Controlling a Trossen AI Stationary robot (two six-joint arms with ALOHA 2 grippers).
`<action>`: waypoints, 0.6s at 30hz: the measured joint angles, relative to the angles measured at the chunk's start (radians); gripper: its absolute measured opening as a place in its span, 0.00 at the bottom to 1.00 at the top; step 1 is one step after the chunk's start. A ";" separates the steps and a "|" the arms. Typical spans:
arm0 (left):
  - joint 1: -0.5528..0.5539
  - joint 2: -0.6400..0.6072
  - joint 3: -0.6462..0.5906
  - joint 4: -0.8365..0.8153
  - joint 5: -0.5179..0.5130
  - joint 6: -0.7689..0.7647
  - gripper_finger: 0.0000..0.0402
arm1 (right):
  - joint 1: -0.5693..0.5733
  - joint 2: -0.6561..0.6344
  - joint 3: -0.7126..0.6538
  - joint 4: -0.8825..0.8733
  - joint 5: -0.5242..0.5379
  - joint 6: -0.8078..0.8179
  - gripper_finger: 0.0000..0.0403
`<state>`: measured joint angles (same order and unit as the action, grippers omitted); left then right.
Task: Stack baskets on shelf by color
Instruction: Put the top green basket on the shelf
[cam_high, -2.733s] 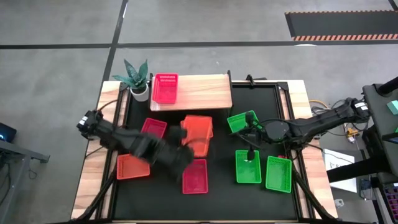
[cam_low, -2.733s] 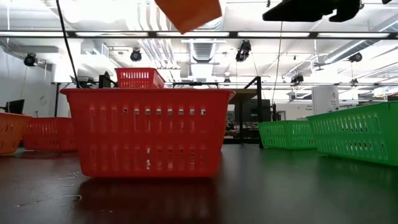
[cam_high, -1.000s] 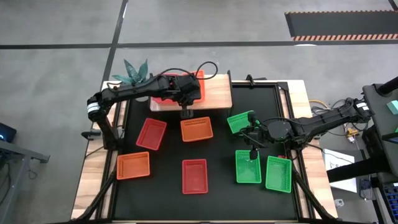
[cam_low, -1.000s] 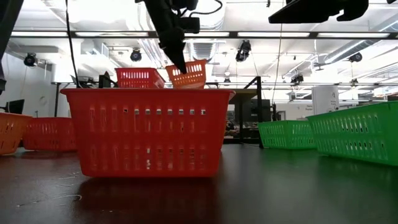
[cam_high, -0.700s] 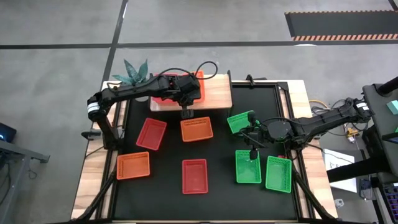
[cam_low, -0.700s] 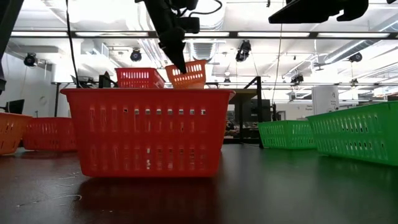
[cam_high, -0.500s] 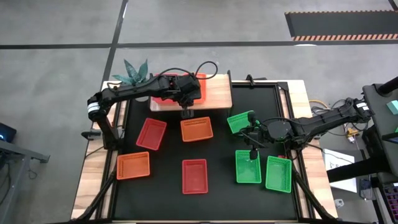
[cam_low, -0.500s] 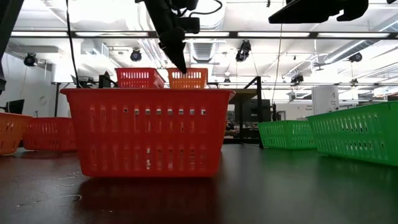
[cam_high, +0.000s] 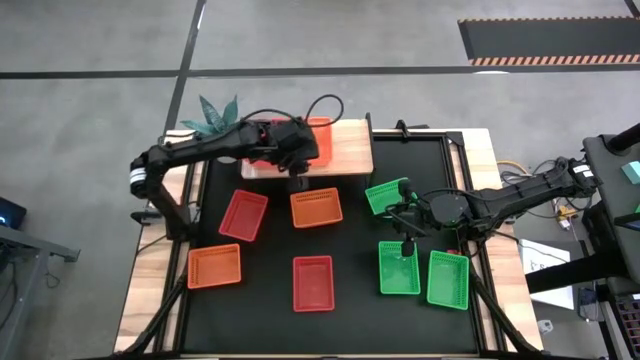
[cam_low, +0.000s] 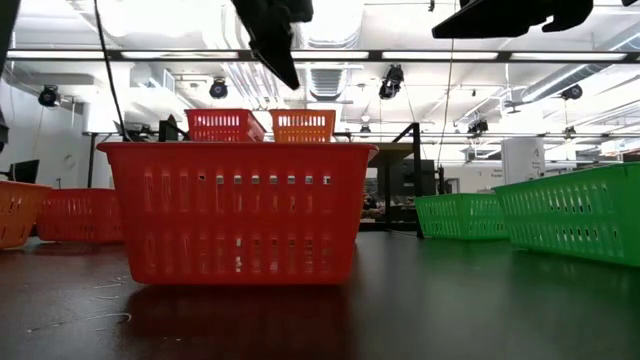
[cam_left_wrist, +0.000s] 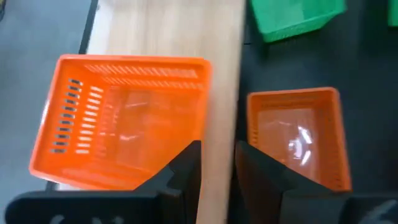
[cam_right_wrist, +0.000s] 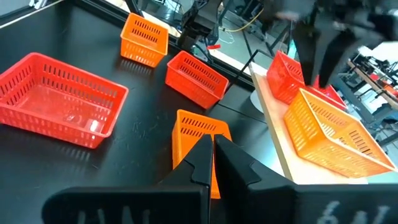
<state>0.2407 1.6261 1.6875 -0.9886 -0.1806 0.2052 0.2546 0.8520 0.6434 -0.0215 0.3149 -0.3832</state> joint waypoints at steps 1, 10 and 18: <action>-0.016 -0.021 -0.020 0.003 0.000 -0.013 0.20 | 0.000 0.000 0.000 0.000 0.000 0.006 0.02; -0.220 -0.289 -0.437 0.437 0.006 -0.015 0.14 | 0.000 0.001 0.000 0.005 0.011 0.087 0.02; -0.308 -0.516 -0.833 0.941 0.005 0.043 0.13 | 0.000 0.098 -0.007 0.031 0.081 0.288 0.02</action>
<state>-0.0669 1.1103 0.8547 -0.0474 -0.1756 0.2486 0.2543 0.9504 0.6365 0.0098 0.3963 -0.0956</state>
